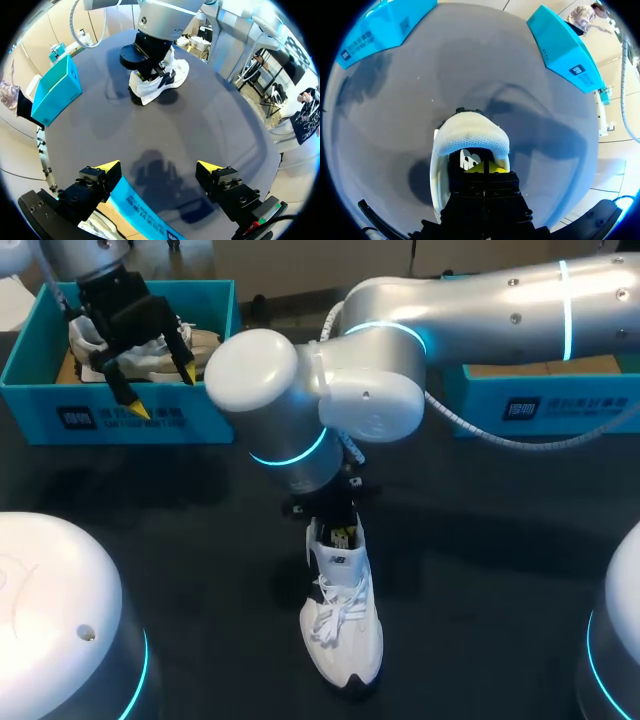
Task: Take the shoe out of the shoebox, open the shoe tongue, remove and reinsert the insole, then place the shoe into the shoebox
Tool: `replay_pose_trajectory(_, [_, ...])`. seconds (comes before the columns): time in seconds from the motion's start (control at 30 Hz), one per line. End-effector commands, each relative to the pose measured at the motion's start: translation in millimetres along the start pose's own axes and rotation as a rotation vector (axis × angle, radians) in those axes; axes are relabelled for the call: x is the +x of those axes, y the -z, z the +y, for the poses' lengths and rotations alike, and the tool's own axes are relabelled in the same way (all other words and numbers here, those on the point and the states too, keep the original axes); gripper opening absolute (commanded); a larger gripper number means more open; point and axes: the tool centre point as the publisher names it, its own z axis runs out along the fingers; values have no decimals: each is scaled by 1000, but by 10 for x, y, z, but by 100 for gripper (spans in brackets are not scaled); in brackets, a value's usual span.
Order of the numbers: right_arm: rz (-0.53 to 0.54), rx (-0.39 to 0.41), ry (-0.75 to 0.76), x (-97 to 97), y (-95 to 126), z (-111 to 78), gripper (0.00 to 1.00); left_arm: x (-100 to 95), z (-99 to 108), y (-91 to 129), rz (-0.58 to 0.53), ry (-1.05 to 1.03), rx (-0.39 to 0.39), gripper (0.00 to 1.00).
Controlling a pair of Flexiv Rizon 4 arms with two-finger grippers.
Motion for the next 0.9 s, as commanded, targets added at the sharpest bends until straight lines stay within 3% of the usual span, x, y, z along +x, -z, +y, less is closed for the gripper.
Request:
replay_pose_trajectory(0.03, [-31, 3, -94, 75, -67, -45, 0, 7, -1, 11, 1, 0, -2, 100])
replay_pose_trajectory(0.33, [-11, 52, -96, 146, -430, -60, 0, 7, -1, 11, 1, 0, -2, 100])
replay_pose_trajectory(0.47, [35, 51, -106, 179, -474, -83, 0, 7, -1, 11, 1, 0, -2, 100])
replay_pose_trajectory(0.6, [51, 53, -97, 232, -413, -69, 0, 7, -1, 11, 1, 0, -2, 100])
replay_pose_trajectory(0.77, [65, 39, -106, 130, -157, -67, 0, 7, -1, 11, 1, 0, -2, 100])
replay_pose_trajectory(0.9, [135, 26, -91, 84, -35, -39, 0, 7, -1, 11, 1, 0, -2, 100])
